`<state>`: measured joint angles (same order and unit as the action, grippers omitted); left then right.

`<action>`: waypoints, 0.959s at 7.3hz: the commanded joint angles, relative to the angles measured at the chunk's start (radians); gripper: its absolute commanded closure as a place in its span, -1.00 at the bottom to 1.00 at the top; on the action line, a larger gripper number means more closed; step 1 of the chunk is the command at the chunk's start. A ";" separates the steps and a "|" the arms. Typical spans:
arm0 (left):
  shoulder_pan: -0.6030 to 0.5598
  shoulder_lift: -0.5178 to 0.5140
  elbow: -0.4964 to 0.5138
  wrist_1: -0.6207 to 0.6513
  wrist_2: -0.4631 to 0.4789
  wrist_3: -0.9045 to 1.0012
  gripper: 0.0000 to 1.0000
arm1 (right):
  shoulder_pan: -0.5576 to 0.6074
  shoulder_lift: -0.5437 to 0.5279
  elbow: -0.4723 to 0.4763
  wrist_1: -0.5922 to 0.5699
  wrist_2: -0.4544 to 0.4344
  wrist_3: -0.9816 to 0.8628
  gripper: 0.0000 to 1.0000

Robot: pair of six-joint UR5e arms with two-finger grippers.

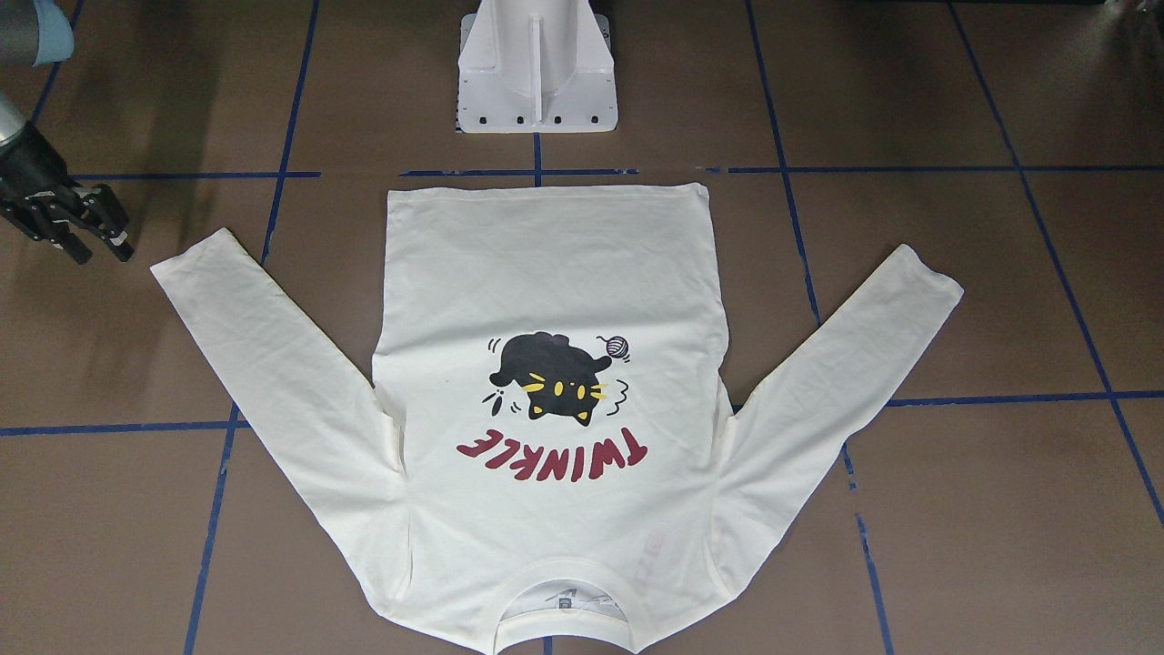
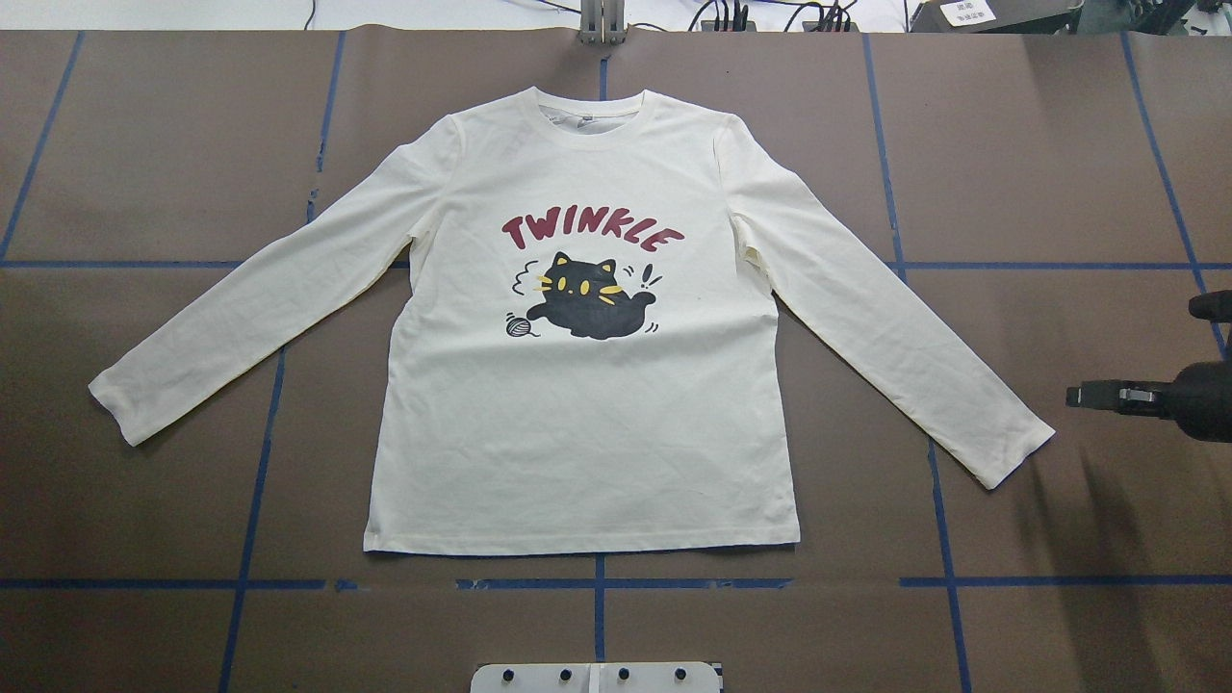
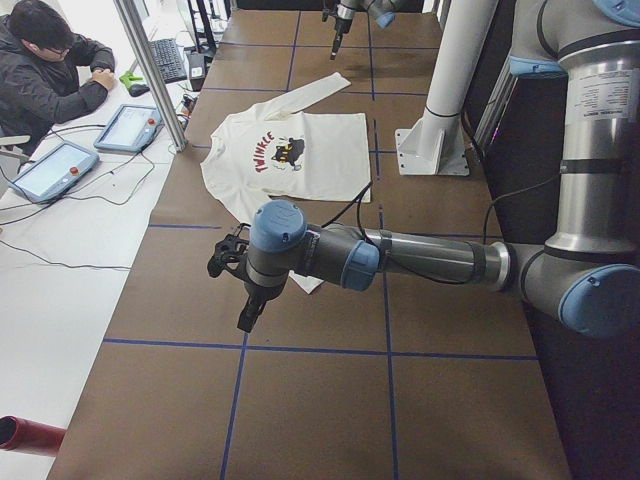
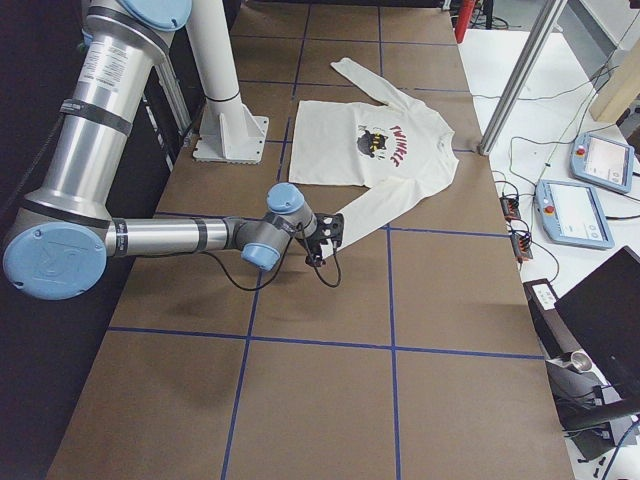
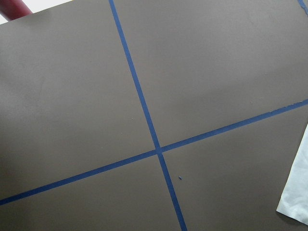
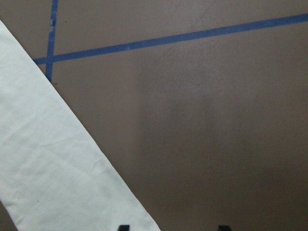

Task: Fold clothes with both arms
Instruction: 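Lower the right gripper and grasp the cuff of the nearby sleeve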

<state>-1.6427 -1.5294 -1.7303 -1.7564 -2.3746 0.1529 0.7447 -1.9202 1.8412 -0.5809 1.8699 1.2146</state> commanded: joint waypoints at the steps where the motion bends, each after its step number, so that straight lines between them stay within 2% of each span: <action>1: 0.000 0.000 0.001 0.000 0.000 0.001 -1.00 | -0.118 -0.002 -0.005 0.004 -0.101 0.072 -0.22; 5: 0.000 0.002 0.002 0.000 0.002 0.002 -1.00 | -0.139 0.018 -0.056 0.006 -0.126 0.072 -0.14; 7: 0.000 0.000 0.000 -0.002 0.000 0.002 -1.00 | -0.139 0.032 -0.060 0.006 -0.127 0.072 -0.02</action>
<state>-1.6429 -1.5288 -1.7291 -1.7568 -2.3734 0.1549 0.6065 -1.8966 1.7852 -0.5753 1.7442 1.2870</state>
